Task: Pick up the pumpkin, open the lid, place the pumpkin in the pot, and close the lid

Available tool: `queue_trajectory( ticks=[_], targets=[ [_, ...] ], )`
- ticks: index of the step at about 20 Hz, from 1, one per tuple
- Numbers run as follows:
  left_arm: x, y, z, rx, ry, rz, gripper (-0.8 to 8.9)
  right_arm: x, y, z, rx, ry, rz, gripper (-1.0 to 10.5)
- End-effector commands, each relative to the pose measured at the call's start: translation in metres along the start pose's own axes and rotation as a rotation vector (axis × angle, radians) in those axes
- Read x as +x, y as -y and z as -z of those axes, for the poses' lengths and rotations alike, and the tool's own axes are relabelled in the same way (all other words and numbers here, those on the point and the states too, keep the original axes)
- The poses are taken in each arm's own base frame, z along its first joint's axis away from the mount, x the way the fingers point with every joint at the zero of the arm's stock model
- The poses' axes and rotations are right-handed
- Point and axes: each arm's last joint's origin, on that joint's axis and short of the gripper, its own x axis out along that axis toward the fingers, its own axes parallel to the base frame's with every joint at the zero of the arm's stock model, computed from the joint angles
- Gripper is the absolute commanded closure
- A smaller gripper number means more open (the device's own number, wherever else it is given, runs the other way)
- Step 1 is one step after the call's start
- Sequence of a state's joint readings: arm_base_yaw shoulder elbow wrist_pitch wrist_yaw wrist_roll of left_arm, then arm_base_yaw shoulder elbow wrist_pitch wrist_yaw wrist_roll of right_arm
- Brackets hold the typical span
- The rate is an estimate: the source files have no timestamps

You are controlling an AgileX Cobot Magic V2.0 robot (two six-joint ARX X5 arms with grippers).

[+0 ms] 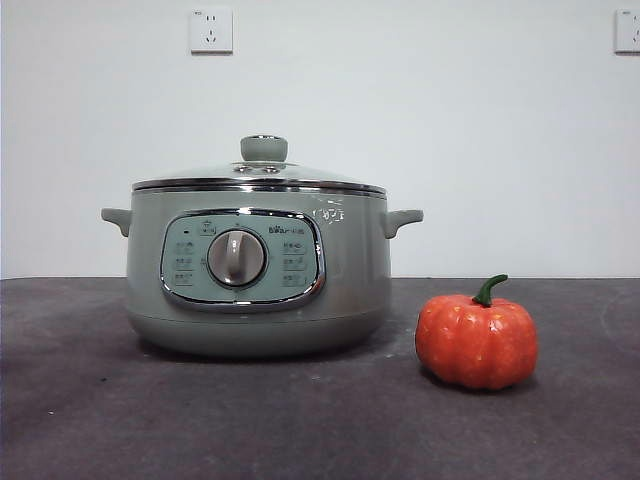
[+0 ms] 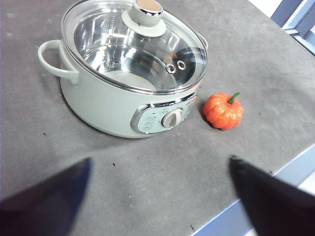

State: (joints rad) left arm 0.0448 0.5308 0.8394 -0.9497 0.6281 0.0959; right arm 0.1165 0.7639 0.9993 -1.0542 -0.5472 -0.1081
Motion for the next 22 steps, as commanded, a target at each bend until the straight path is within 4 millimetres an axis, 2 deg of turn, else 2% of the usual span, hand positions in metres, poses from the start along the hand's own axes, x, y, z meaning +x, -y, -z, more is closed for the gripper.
queue_trajectory(
  ticks=[1, 5, 12, 17, 22],
  targets=[
    [0.0, 0.0, -0.001, 0.014, 0.007, 0.004, 0.23, 0.007, -0.001, -0.003, -0.012, -0.027, -0.031, 2.2],
    [0.0, 0.0, -0.001, 0.013, 0.007, 0.004, 0.23, 0.039, 0.0, -0.014, -0.05, -0.133, -0.049, 2.2],
    [0.0, 0.0, -0.001, 0.013, 0.007, 0.005, 0.23, 0.123, 0.009, -0.031, -0.121, -0.303, 0.037, 2.2],
    [0.0, 0.0, -0.001, 0.013, 0.007, 0.004, 0.23, 0.179, 0.015, -0.028, -0.169, -0.388, 0.118, 2.2],
    [0.0, 0.0, -0.001, 0.013, 0.007, 0.005, 0.23, 0.216, 0.018, -0.022, -0.19, -0.426, 0.161, 2.2]
  ],
)
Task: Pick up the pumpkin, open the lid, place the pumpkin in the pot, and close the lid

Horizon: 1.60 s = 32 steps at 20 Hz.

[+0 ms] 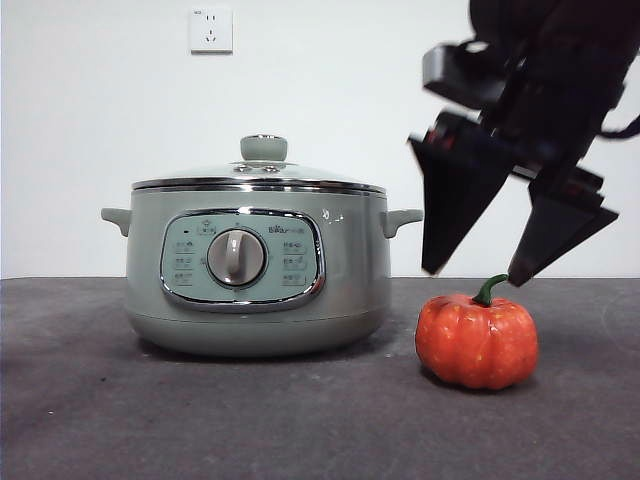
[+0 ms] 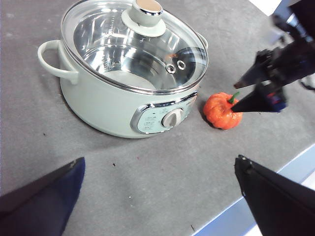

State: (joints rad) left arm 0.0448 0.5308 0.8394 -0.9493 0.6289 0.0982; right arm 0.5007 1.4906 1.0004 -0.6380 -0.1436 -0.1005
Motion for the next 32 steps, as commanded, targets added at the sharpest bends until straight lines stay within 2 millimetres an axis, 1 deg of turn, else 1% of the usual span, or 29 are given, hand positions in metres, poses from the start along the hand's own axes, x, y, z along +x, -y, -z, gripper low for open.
queue_trajectory(
  ticks=[1, 6, 9, 10, 11, 13, 14, 15, 17, 19, 21, 23, 25, 26, 29, 32],
  targets=[
    [0.0, 0.0, -0.001, 0.01, 0.006, 0.004, 0.23, 0.015, -0.001, -0.002, 0.0, -0.028, 0.029, 2.2],
    [0.0, 0.0, -0.001, 0.01, 0.006, 0.004, 0.23, 0.039, 0.001, -0.001, 0.005, -0.084, 0.024, 2.2],
    [0.0, 0.0, -0.001, 0.01, 0.006, 0.004, 0.23, 0.044, 0.001, 0.0, 0.007, -0.097, 0.023, 2.3],
    [0.0, 0.0, -0.001, 0.01, 0.006, 0.004, 0.23, 0.044, 0.001, -0.001, 0.012, -0.094, 0.023, 2.9],
    [0.0, 0.0, -0.001, 0.01, 0.006, 0.003, 0.23, 0.044, 0.002, 0.0, 0.027, -0.097, 0.024, 4.3],
    [0.0, 0.0, -0.001, 0.01, 0.006, 0.003, 0.23, 0.044, 0.002, 0.001, 0.046, -0.109, 0.024, 7.7],
    [0.0, 0.0, -0.001, 0.01, 0.006, 0.003, 0.24, 0.044, 0.002, 0.002, 0.048, -0.114, 0.023, 9.2],
    [0.0, 0.0, -0.001, 0.01, 0.006, 0.002, 0.24, 0.044, 0.002, 0.002, 0.049, -0.117, 0.024, 9.6],
    [0.0, 0.0, -0.001, 0.011, 0.007, 0.001, 0.3, 0.043, 0.002, 0.002, 0.066, -0.114, 0.025, 9.6],
    [0.0, 0.0, -0.002, 0.013, 0.017, 0.0, 0.3, 0.039, 0.001, 0.001, 0.079, -0.099, 0.027, 9.6],
    [0.001, -0.001, -0.006, 0.015, 0.042, -0.002, 0.3, 0.024, -0.001, 0.0, 0.076, -0.062, 0.029, 9.6],
    [0.004, -0.003, -0.012, 0.018, 0.056, 0.007, 0.3, -0.001, -0.004, -0.001, 0.069, 0.004, 0.032, 9.6],
    [0.01, -0.005, -0.023, 0.011, 0.044, 0.027, 0.3, -0.03, -0.008, 0.001, 0.061, 0.094, 0.037, 9.6],
    [0.014, -0.006, -0.031, 0.02, 0.041, 0.039, 0.3, -0.047, -0.011, 0.003, 0.057, 0.148, 0.039, 9.6],
    [0.031, -0.01, -0.058, 0.067, 0.058, 0.077, 0.31, -0.087, -0.017, 0.011, 0.041, 0.284, 0.047, 9.6],
    [0.06, -0.012, -0.088, 0.105, 0.034, 0.079, 0.31, -0.117, -0.022, 0.023, 0.043, 0.387, 0.048, 9.6]
  ],
)
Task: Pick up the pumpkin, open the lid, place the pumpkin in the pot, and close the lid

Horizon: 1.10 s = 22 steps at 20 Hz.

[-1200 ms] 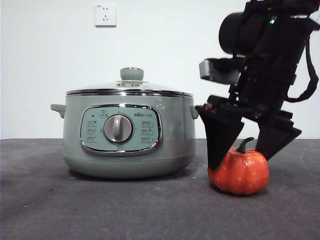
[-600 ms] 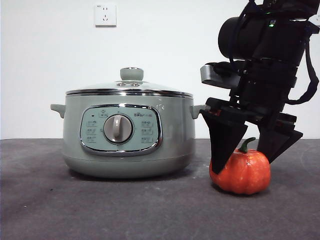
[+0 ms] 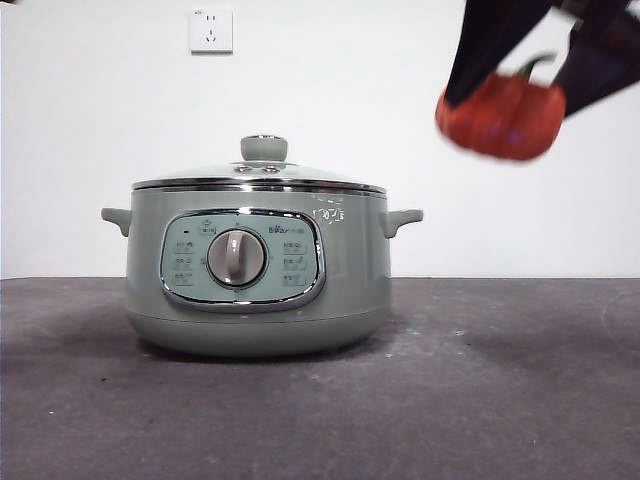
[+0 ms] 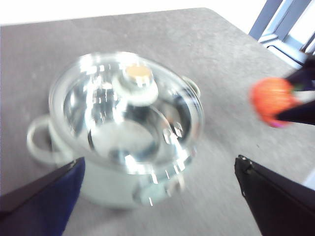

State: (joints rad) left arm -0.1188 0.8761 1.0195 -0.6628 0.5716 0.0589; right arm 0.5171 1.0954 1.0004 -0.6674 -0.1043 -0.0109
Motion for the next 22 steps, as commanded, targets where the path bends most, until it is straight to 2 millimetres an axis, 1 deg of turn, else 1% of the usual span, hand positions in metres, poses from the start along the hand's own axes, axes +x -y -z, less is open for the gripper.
queue_trajectory(
  ticks=[1, 4, 7, 10, 13, 17, 19, 22],
  targets=[
    [0.024, -0.004, -0.016, 0.015, -0.029, 0.003, 0.31, -0.017, -0.002, 0.001, 0.012, 0.049, 0.001, 9.6],
    [0.066, -0.006, -0.039, 0.081, -0.048, 0.001, 0.31, -0.035, -0.004, 0.004, 0.011, 0.102, 0.001, 9.6],
    [0.108, -0.008, -0.053, 0.128, -0.088, -0.018, 0.31, -0.047, -0.005, 0.006, 0.024, 0.144, -0.001, 9.6],
    [0.145, -0.011, -0.056, 0.157, -0.101, -0.011, 0.31, -0.052, -0.006, 0.007, 0.024, 0.161, -0.001, 9.6],
    [0.176, -0.015, -0.051, 0.174, -0.101, -0.017, 0.31, -0.053, -0.006, 0.007, 0.029, 0.164, -0.002, 9.6],
    [0.204, -0.021, -0.041, 0.181, -0.118, -0.025, 0.31, -0.053, -0.006, 0.007, 0.029, 0.164, -0.002, 9.6],
    [0.213, -0.024, -0.037, 0.181, -0.121, -0.026, 0.31, -0.053, -0.006, 0.007, 0.029, 0.164, -0.001, 9.6],
    [0.22, -0.026, -0.033, 0.178, -0.133, -0.025, 0.32, -0.053, -0.006, 0.007, 0.029, 0.164, -0.001, 9.6]
  ],
)
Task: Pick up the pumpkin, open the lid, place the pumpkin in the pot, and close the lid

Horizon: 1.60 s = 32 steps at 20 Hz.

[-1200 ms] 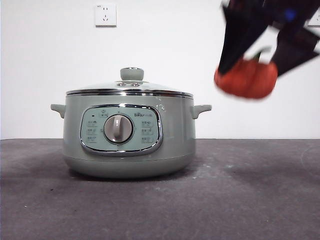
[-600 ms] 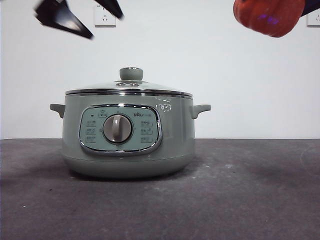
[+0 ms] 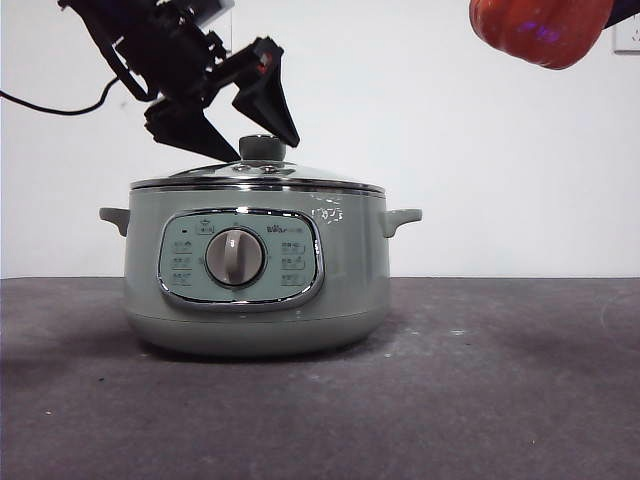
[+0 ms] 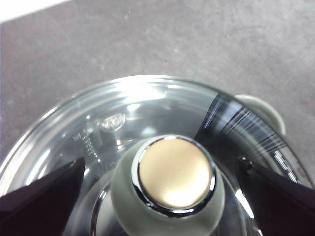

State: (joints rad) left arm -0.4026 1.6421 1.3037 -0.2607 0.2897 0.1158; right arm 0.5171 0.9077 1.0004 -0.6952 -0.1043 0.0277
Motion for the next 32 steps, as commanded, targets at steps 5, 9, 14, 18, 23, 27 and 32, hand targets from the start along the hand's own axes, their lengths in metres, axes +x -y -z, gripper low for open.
queue_trajectory(
  ticks=[5, 9, 14, 18, 23, 27, 32],
  targets=[
    [0.005, 0.003, 0.001, 0.016, -0.01, 0.008, 1.33, 0.0, 0.0, 0.0, 0.008, 0.006, 0.001, 9.6],
    [0.006, 0.005, 0.001, 0.018, -0.012, 0.015, 5.89, 0.0, 0.0, 0.0, 0.008, 0.005, 0.001, 9.6],
    [0.006, 0.005, 0.004, 0.01, -0.04, 0.018, 7.02, 0.0, 0.0, 0.0, 0.008, 0.005, 0.001, 9.6],
    [0.006, 0.005, 0.004, 0.008, -0.048, 0.019, 7.89, 0.0, 0.0, 0.0, 0.008, 0.006, 0.001, 9.6],
    [0.005, 0.005, 0.004, 0.008, -0.043, 0.019, 8.22, 0.0, 0.0, 0.0, 0.008, 0.006, 0.001, 9.6],
    [-0.002, 0.006, -0.002, 0.012, -0.015, 0.013, 8.21, 0.0, 0.0, 0.0, 0.008, 0.006, 0.001, 9.6],
    [-0.025, 0.01, -0.022, 0.031, 0.048, 0.006, 8.21, 0.0, 0.0, -0.001, 0.008, 0.006, 0.001, 9.6]
  ],
)
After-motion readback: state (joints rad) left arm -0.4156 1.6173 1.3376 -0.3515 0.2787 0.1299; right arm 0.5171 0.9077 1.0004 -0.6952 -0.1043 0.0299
